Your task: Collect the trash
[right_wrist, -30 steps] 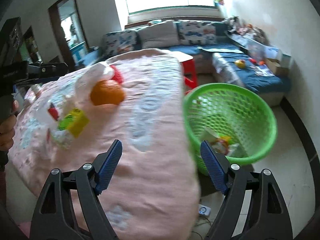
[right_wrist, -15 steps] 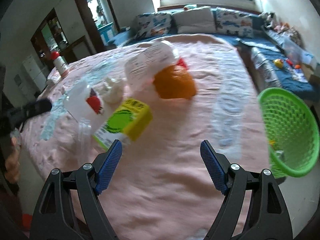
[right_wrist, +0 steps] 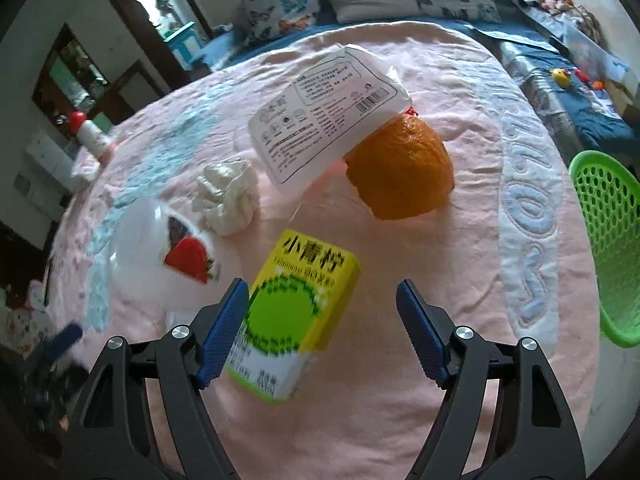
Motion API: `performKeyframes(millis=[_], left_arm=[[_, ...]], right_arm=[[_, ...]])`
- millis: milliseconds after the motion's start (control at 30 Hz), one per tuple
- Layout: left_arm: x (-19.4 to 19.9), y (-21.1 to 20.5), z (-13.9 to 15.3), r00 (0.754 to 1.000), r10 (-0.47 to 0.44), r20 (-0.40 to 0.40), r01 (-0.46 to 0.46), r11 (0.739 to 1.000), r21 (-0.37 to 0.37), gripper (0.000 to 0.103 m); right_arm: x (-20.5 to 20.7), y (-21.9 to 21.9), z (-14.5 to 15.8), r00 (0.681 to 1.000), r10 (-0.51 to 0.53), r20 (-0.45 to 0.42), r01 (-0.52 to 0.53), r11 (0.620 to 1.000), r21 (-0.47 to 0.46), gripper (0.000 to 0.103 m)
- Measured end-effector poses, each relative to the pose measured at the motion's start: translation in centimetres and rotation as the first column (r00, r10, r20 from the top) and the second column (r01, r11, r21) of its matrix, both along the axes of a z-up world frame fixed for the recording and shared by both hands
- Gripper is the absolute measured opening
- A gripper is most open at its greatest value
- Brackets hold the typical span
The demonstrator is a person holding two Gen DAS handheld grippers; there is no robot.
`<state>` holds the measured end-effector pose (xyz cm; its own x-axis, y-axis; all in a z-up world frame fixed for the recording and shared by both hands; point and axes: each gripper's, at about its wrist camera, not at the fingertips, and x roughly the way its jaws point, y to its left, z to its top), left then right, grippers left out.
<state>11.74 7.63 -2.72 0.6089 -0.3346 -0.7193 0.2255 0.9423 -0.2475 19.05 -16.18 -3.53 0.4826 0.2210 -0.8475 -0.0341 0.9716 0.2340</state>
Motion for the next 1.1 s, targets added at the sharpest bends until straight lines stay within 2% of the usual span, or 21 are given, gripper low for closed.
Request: performKeyframes(millis=[167, 367, 500, 700, 1100], left_arm=[[-0.3, -0.2, -0.8, 1.000, -0.024, -0.007, 0.024, 1.000, -0.011, 0.076], [-0.9, -0.9, -1.3, 0.998, -0.058, 0.001, 0.058, 0.998, -0.002, 0.076], [-1.1, -1.7, -1.8, 0.996, -0.086, -0.009, 0.086, 0.996, -0.004, 0.076], [-1.2, -3.2, -2.3, 0.990, -0.141, -0.023, 0.140, 0.990, -0.022, 0.078], [-0.4, -7.7, -3.5, 0.970, -0.235, -0.057, 0.238, 0.971, 0.040, 0.080]], right_arm=[[1.8, 0.6, -1.2, 0.996, -0.047, -0.076, 0.047, 0.999, 0.004, 0.072], [3.2, 1.7, -1.9, 0.989, -0.063, -0.132, 0.058, 0.997, -0.044, 0.070], [3.8, 1.7, -3.1, 0.980, -0.077, -0.182, 0.074, 0.997, -0.025, 0.068], [3.1, 0.8, -3.1, 0.982, -0.062, -0.180, 0.059, 0.998, -0.022, 0.066], [-0.2, -2.4, -2.5, 0.993, -0.002, -0.116, -0.007, 0.997, -0.078, 0.064]])
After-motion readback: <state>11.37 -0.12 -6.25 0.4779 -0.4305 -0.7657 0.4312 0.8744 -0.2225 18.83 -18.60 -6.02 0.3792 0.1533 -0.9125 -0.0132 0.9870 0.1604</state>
